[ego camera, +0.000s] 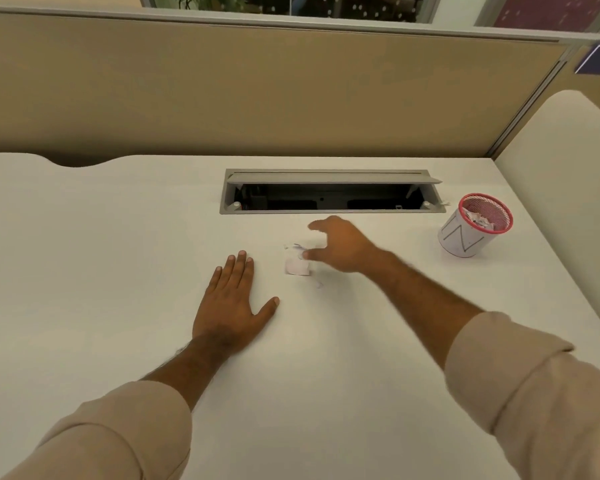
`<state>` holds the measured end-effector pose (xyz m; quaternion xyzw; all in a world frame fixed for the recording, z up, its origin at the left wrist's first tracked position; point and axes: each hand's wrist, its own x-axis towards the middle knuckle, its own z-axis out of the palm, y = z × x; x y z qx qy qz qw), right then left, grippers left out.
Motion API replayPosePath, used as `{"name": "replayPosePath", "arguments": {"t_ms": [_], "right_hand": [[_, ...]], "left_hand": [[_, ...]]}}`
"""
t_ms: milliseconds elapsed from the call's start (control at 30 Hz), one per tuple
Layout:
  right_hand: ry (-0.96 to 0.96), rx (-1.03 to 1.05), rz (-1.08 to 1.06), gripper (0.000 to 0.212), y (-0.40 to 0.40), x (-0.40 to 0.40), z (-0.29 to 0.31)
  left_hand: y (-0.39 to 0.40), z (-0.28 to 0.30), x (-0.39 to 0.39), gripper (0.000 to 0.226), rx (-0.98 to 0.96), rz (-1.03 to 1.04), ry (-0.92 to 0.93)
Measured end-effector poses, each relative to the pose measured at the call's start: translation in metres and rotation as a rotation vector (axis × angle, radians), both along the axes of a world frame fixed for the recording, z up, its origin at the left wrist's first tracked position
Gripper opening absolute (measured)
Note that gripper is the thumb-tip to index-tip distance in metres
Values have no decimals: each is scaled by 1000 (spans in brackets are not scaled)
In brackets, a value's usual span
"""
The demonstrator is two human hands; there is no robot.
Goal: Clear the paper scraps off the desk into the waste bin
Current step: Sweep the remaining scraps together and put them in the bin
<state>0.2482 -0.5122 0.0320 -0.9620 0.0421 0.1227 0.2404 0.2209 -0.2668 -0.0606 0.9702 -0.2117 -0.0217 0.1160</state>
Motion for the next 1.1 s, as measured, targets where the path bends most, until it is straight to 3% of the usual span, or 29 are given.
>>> {"name": "replayPosePath", "arguments": {"t_ms": [167, 333, 500, 700, 867, 1000, 1100], "right_hand": [[12, -139, 135, 70, 39, 16, -35], [-95, -223, 233, 38, 47, 15, -47], [-34, -116, 127, 28, 35, 10, -38], [-116, 159, -149, 21, -7, -12, -14], [29, 104, -15, 39, -5, -36, -18], [45, 33, 35, 13, 7, -46, -33], [54, -21, -5, 9, 10, -46, -36]], "left_hand": [[-1, 1, 0, 91, -10, 8, 8], [-1, 1, 0, 91, -2, 9, 17], [-2, 3, 0, 90, -6, 10, 20], [-2, 3, -1, 91, -8, 15, 24], [-2, 3, 0, 92, -5, 15, 30], [-2, 3, -1, 92, -15, 14, 24], [-2, 3, 0, 92, -19, 18, 21]]}}
